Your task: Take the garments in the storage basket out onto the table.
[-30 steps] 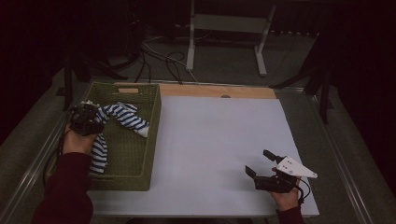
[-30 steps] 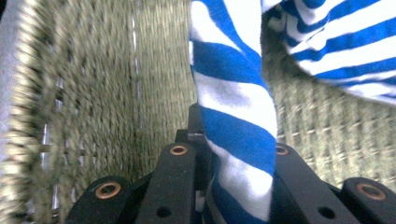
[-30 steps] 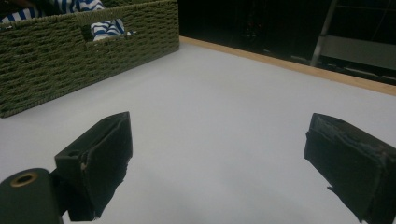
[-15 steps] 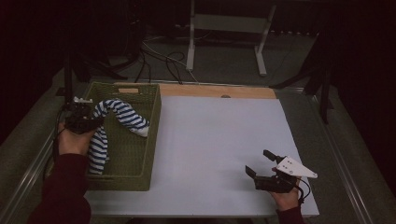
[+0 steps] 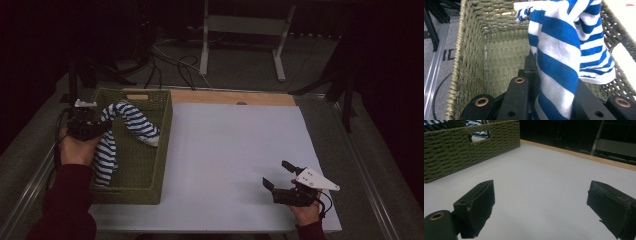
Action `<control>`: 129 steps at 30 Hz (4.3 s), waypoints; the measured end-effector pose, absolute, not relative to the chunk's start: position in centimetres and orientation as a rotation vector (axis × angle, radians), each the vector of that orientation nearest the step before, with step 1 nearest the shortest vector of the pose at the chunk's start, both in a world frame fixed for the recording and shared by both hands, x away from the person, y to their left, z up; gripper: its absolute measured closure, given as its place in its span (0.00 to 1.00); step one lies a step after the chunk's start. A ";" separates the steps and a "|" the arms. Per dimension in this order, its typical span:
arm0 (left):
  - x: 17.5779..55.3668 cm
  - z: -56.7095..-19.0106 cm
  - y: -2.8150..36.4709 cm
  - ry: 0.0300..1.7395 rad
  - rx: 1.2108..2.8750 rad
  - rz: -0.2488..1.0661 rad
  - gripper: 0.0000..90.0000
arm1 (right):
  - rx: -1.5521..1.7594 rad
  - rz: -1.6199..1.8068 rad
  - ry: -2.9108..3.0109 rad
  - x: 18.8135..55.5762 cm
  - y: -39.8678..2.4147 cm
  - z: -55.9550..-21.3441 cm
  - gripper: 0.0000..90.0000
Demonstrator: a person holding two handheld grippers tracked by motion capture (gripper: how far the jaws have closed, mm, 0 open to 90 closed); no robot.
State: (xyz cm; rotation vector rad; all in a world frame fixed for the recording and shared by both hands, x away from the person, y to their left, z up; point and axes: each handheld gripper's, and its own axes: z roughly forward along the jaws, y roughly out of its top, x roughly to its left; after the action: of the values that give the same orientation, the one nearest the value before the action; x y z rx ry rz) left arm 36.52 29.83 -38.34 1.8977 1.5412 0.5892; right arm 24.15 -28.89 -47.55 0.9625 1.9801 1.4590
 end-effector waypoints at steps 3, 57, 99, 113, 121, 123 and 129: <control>36.2 -37.7 29.6 1.514 1.896 0.596 0.90 | 0.966 1.461 1.981 24.1 -28.9 -47.6 0.08; 35.1 -34.5 28.9 1.412 1.862 0.626 0.90 | 0.961 1.461 1.980 24.1 -28.9 -47.5 0.09; 35.4 -33.9 28.3 1.373 1.865 0.611 0.90 | 0.961 1.459 1.979 24.2 -28.9 -47.6 0.08; 35.3 -33.6 28.3 1.316 1.834 0.540 0.90 | 0.962 1.460 1.978 24.1 -29.0 -47.5 0.09; 35.3 -33.5 28.2 1.276 1.811 0.489 0.90 | 0.961 1.460 1.979 24.1 -28.9 -47.5 0.08; 35.3 -33.4 28.3 1.264 1.805 0.475 0.90 | 0.959 1.459 1.979 24.1 -28.9 -47.6 0.08; 35.2 -33.2 28.3 1.236 1.795 0.450 0.90 | 0.959 1.458 1.979 24.1 -28.9 -47.6 0.08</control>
State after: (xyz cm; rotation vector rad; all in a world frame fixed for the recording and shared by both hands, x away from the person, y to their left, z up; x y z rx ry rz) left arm 35.22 28.30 -33.18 1.7949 1.2356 0.4503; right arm 24.14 -28.94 -47.55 0.9593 1.9791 1.4582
